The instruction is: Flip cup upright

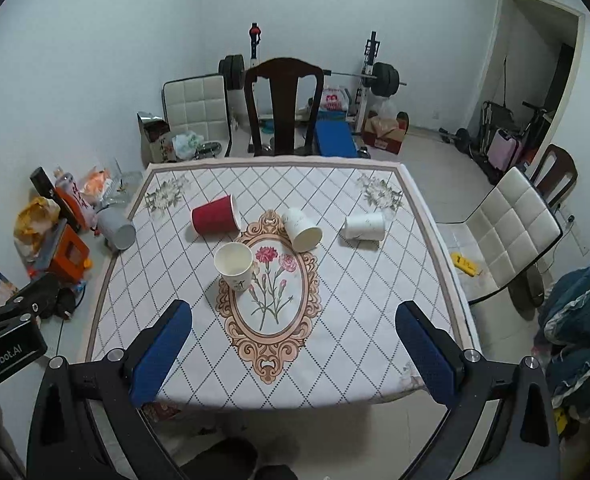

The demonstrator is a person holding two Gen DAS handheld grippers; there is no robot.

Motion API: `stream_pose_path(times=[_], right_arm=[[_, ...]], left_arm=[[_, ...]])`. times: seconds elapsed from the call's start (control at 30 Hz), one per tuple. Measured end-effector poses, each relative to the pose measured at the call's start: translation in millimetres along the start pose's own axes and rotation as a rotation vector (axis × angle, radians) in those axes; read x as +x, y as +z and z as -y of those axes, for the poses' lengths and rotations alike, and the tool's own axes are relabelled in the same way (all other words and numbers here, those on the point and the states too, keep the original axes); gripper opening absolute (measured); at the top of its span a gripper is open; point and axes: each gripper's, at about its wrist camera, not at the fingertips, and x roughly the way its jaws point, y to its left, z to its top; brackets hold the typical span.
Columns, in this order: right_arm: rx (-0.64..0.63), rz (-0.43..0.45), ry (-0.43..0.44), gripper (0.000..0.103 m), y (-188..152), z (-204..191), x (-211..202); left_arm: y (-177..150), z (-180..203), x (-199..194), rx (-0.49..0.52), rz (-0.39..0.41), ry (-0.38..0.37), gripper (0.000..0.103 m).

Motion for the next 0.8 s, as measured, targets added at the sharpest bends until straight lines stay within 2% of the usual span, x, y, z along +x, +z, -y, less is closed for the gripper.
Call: stream_pose_path(times=[0.3,0.8], right_arm=[[-0.035,0.043,0.004,0.103,1,1,-41],[-0.034,0.045,0.02,0.103,-4,2,-52]], left_arm=[[-4,0,-27,-0.028,0.037,-0.008,0.103],[-11,1,-38,-0.034,0.048,-0.007,0.103]])
